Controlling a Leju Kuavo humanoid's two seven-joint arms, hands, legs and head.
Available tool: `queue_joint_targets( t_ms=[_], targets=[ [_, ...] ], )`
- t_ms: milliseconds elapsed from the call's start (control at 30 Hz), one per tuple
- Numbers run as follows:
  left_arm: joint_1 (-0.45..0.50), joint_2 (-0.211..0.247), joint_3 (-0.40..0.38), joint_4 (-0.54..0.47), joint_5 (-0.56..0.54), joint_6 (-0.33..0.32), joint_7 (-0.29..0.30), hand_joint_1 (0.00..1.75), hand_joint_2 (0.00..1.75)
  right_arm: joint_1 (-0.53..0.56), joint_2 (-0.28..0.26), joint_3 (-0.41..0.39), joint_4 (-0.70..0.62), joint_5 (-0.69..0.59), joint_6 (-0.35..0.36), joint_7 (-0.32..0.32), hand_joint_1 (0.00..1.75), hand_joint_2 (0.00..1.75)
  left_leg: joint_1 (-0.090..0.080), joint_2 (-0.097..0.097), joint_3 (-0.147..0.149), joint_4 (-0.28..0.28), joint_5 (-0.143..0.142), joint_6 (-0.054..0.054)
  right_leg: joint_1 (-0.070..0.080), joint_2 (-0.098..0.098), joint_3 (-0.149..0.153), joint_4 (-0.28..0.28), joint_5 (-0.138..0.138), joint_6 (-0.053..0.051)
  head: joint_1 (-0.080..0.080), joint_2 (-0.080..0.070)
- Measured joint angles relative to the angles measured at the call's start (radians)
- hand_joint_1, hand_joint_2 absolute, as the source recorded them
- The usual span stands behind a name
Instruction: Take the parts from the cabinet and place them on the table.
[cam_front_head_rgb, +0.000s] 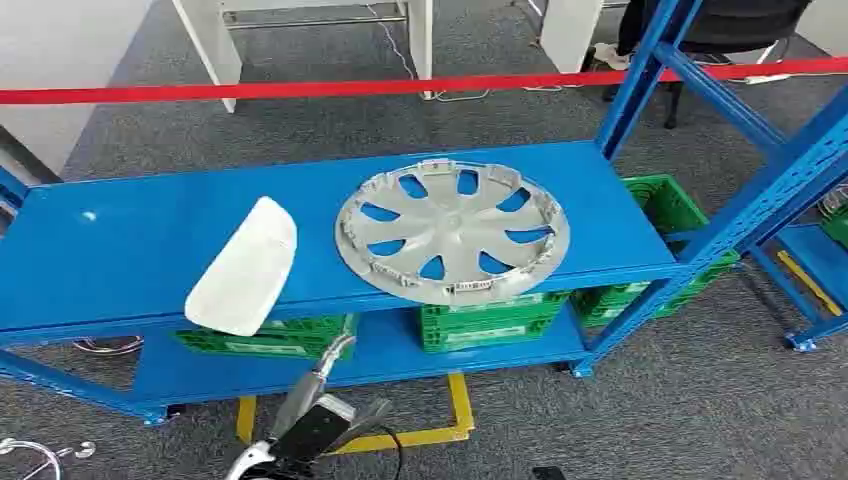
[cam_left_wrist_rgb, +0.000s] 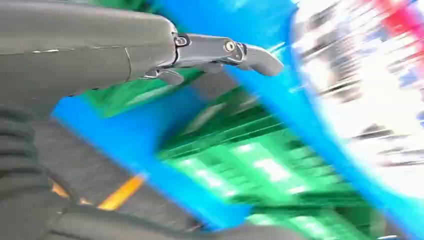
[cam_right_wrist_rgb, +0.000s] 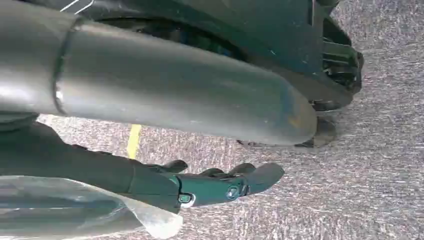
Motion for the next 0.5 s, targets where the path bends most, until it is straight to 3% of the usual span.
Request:
queue_joint_targets(
  t_ms=[233,500],
  targets=[
    [0.025,0.009,-0.006,-0.213,-0.05,0.072,-0.152,0.0,1.75,-0.007,0.008,0.017,0.002,-0.011,-0.002,-0.002,0.0,0.0,0.0,0.0,0.0,0.0,0.0,0.0,0.0,0.0,0.0,0.0,0.0,0.0,-0.001,0.0],
    [0.033,0.017,-0.02,-0.362,-0.158,0.18,-0.27,0.0,1.75,-0.009,0.017,0.03,0.007,-0.019,-0.003,0.003,0.0,0.0,0.0,0.0,0.0,0.0,0.0,0.0,0.0,0.0,0.0,0.0,0.0,0.0,-0.001,0.0]
  ],
)
